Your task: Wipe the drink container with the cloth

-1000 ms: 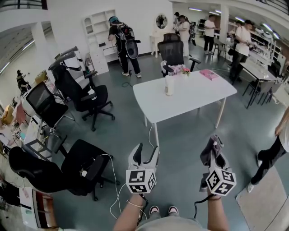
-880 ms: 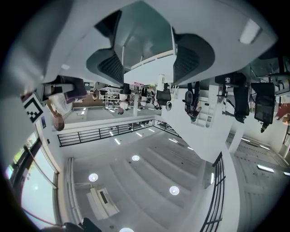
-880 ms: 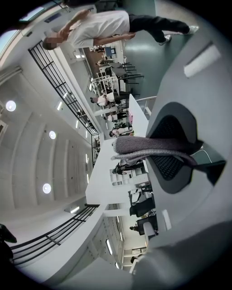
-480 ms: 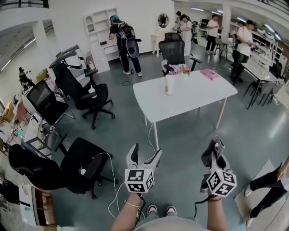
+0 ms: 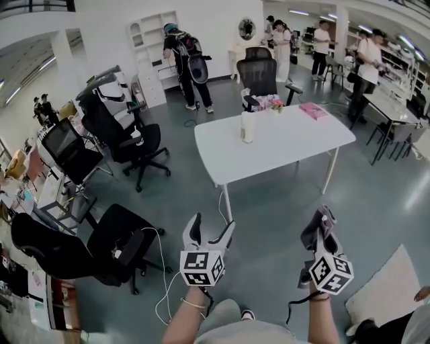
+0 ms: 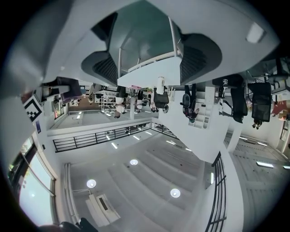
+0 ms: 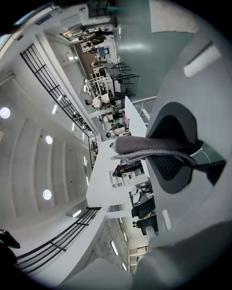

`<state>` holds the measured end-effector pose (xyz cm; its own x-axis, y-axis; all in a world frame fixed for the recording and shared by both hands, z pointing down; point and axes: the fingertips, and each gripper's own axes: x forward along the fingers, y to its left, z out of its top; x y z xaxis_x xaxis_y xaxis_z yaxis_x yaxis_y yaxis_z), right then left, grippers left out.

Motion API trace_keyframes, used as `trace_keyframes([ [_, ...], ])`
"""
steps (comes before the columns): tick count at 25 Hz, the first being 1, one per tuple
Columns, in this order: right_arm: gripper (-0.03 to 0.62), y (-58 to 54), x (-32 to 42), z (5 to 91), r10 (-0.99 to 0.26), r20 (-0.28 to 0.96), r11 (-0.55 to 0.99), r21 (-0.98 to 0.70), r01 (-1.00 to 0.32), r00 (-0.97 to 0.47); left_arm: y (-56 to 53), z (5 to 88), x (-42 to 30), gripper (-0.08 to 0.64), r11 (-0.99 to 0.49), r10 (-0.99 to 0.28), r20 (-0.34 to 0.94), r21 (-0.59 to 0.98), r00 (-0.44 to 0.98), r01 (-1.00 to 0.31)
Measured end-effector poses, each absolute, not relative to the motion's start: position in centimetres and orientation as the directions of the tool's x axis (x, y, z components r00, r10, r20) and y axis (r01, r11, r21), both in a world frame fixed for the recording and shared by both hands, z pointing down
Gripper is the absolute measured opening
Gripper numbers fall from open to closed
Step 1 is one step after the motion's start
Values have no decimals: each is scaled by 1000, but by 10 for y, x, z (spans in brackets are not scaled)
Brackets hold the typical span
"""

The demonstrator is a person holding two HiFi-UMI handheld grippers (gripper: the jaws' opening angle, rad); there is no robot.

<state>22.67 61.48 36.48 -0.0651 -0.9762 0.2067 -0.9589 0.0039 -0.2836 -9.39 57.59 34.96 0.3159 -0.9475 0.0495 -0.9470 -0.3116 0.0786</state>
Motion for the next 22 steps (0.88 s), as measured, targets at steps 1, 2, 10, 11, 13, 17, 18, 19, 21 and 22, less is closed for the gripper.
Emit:
trace_keyframes([
  [1,72,610,230,367,-976,209,3,-290,-957,-66,572,351,-91,425,-311,-947,52,77,316,-947],
  [2,72,605,232,368,-975,212,3,-293,-956,-68,567,352,-88,423,-312,-947,56,76,317,-947],
  [10,72,554,247,377,-974,221,-13,-303,-953,-57,506,356,-76,423,-319,-945,52,81,324,-944],
  [11,72,547,247,378,-973,224,-18,-302,-953,-53,497,355,-76,423,-319,-945,48,84,323,-944],
  [13,72,534,249,380,-972,231,-31,-302,-953,-42,480,355,-78,423,-321,-944,43,92,326,-943],
  [17,72,499,249,378,-970,241,-57,-299,-952,-18,436,355,-84,423,-331,-941,45,102,337,-938],
  [18,72,489,248,376,-970,241,-64,-295,-953,-10,423,355,-85,423,-335,-939,45,104,341,-936],
  [19,72,478,248,373,-971,241,-70,-292,-954,-2,411,355,-86,423,-341,-937,44,103,347,-934],
  [21,72,456,245,367,-971,238,-82,-284,-955,12,385,354,-89,423,-355,-932,43,101,360,-929],
  [22,72,444,243,364,-972,236,-87,-279,-956,20,372,353,-91,423,-362,-929,42,101,367,-927],
])
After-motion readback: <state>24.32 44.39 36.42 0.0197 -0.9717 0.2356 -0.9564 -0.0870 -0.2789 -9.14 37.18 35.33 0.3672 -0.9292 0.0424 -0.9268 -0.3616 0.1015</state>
